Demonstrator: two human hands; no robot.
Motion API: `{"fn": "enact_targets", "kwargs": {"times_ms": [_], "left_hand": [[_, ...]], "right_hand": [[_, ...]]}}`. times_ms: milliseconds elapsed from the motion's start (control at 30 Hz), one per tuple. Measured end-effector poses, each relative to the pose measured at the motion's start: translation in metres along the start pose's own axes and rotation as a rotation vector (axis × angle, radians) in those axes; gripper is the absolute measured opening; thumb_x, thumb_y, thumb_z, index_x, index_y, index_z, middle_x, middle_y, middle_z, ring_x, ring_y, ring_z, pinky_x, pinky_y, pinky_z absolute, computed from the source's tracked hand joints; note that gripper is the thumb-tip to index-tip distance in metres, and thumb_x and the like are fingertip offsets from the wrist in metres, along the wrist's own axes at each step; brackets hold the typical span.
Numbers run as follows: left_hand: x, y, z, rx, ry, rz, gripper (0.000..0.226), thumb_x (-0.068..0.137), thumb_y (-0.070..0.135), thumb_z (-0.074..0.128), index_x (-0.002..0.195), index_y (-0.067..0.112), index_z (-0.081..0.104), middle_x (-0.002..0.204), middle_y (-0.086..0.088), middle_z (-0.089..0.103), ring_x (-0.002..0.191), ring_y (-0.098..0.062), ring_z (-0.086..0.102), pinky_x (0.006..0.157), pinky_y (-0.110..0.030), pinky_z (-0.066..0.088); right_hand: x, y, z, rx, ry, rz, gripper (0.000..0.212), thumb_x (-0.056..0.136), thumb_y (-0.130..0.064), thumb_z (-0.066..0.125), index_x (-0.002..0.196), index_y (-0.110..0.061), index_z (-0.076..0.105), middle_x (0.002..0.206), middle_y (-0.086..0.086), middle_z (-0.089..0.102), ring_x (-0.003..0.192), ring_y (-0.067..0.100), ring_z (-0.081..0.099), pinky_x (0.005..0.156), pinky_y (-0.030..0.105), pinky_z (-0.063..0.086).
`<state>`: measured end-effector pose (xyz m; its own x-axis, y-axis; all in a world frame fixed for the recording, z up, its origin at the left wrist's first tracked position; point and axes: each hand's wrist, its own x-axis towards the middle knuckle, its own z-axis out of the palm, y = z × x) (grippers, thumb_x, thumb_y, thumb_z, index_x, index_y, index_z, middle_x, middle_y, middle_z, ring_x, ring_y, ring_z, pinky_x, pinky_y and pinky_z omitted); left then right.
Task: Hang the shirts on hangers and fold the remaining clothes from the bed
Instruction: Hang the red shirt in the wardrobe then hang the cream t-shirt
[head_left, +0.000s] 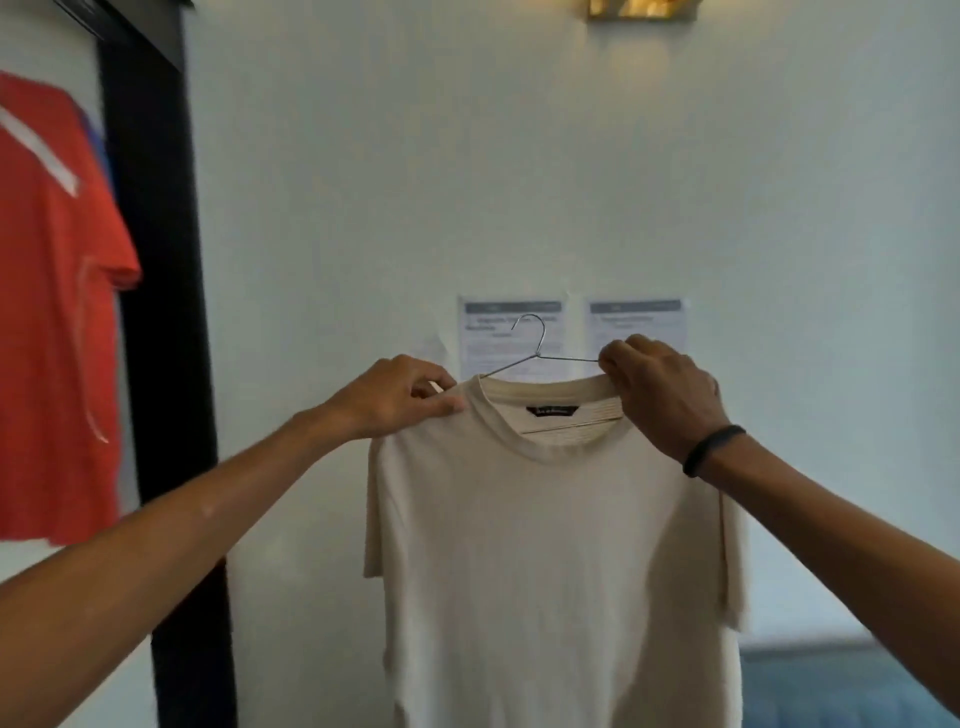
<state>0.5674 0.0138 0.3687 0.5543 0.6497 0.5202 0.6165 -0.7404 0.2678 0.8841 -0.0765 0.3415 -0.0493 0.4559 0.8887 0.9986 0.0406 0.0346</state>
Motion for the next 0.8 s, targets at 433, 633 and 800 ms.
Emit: {"fn": "enact_targets", "kwargs": {"times_ms": [433,633,800], "left_hand": [[-0.090,-0.078,-0.246,0.493,0.087,-0.307,0.009,0.090,0.036,0.076,0.087,0.031,0.083,0.070,0.025,0.071,0.073,0.006,0.068,0.074,-0.028,0.056],[-0.118,-0.079,-0.348,0.719,-0.216,-0.750,0.018,0.090,0.035,0.077,0.103,0.022,0.080,0.090,0.008,0.078,0.080,-0.010,0.077,0.079,-0.035,0.063],[-0.128,-0.117,-0.418,0.800,-0.190,-0.936,0.025,0.090,0.032,0.079,0.106,0.013,0.075,0.100,-0.003,0.079,0.085,-0.015,0.078,0.085,-0.034,0.063]], "right_hand": [[0.148,-0.221,0.008,0.004,0.171,-0.297,0.022,0.092,-0.003,0.065,0.107,-0.018,0.062,0.095,0.004,0.059,0.067,0.028,0.057,0.054,0.032,0.030],[0.191,-0.324,0.017,0.000,0.292,-0.379,0.043,0.063,-0.004,0.087,0.095,-0.021,0.066,0.077,0.000,0.055,0.054,0.022,0.052,0.052,0.028,0.021],[0.235,-0.394,0.027,0.060,0.400,-0.544,0.052,0.061,-0.012,0.092,0.105,-0.017,0.065,0.070,0.003,0.054,0.049,0.022,0.049,0.048,0.029,0.027]]}}
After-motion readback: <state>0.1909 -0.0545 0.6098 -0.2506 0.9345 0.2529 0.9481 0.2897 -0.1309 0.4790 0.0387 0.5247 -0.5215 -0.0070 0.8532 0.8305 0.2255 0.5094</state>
